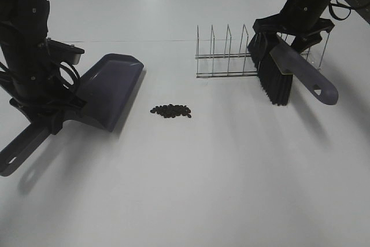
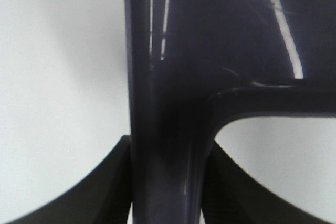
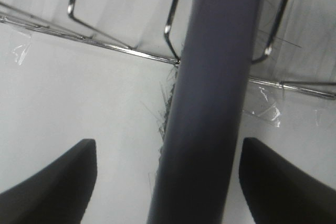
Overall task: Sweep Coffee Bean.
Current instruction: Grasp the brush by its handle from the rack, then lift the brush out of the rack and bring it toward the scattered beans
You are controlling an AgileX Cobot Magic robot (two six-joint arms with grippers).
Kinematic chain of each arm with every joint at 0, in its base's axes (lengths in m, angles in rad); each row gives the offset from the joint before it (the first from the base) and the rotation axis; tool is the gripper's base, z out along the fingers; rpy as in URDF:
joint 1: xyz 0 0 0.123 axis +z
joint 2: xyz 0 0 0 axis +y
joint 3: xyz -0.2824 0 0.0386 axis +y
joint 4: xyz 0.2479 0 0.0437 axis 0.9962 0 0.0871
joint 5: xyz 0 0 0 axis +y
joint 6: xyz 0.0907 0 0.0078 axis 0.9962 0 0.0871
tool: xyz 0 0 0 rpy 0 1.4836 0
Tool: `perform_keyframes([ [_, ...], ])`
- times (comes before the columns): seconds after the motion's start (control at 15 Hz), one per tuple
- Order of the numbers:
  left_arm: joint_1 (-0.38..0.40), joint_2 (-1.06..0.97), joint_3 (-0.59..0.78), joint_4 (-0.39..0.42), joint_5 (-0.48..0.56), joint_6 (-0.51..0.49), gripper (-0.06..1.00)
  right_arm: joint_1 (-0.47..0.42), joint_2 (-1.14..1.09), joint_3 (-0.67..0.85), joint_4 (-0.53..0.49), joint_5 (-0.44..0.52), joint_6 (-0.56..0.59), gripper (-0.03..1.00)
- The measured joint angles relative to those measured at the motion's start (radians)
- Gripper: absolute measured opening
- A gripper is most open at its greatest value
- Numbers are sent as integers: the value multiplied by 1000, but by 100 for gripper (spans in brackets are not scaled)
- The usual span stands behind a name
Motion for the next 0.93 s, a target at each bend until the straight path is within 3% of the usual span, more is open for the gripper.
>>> perform_keyframes([
  [0.2, 0, 0, 0, -8, 0, 0, 33, 0, 23, 0, 0, -59, -1, 62],
  [0.27, 0, 0, 0, -16, 0, 0, 33, 0, 23, -1, 0, -73, -1, 57],
  [0.4, 0, 0, 0, -23, 0, 0, 33, 0, 23, -5, -12, -69, 8, 34],
  [0.93, 0, 0, 0, -20, -3, 0, 33, -6, -54, -6, -30, -10, 27, 32],
])
